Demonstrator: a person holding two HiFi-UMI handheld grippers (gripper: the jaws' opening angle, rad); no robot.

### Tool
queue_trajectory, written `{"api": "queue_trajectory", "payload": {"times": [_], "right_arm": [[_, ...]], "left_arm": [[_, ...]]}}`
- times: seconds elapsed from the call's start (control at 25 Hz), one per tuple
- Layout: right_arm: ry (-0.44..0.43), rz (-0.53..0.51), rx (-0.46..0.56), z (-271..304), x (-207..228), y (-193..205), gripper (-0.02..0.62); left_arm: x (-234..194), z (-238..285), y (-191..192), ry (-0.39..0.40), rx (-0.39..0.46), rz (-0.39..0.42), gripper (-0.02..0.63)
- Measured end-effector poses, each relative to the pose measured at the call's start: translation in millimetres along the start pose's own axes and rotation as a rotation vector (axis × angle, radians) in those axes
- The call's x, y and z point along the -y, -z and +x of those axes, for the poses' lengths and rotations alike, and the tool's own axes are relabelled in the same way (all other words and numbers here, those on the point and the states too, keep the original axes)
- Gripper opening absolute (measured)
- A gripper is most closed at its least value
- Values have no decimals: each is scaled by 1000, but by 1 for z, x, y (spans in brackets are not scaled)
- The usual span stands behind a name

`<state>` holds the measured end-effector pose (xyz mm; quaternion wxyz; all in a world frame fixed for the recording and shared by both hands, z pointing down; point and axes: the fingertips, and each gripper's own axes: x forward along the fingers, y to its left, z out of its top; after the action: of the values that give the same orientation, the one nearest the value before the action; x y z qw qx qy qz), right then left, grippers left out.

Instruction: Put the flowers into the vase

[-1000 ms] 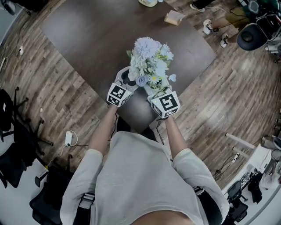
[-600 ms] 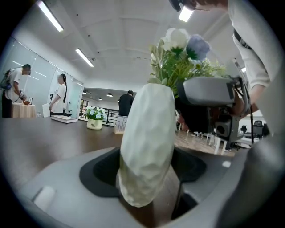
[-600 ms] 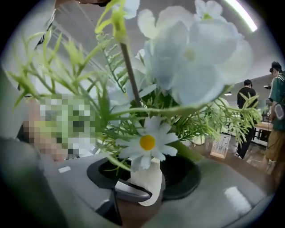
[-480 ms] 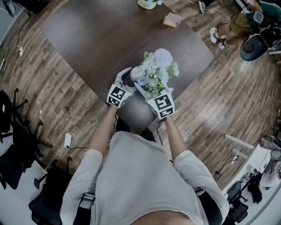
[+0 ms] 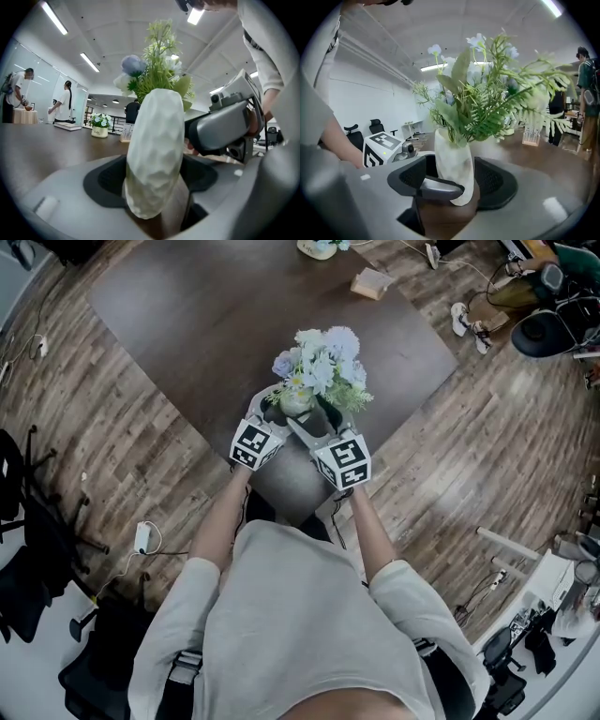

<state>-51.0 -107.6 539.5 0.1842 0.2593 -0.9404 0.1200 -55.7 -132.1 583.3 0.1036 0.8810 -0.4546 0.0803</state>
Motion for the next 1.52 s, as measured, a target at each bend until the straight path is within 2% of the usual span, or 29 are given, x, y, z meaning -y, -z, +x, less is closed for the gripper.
{"api": "queue_trajectory", "payload": {"times": [0.2, 0.44, 0.64, 1.52], "right_arm": [[18, 56, 19, 1, 7, 4, 321], [-17, 51, -3, 4, 6, 6, 323], [-44, 32, -25, 6, 5, 7, 356], [-14, 34, -45, 4, 7, 15, 341]], "left_arm": [[-1, 0, -1, 0, 0, 2, 354], [1, -2, 4, 6, -14, 21, 353], [2, -5, 1, 4, -21, 31, 353], [-1, -14, 13, -21, -37, 25, 353]]}}
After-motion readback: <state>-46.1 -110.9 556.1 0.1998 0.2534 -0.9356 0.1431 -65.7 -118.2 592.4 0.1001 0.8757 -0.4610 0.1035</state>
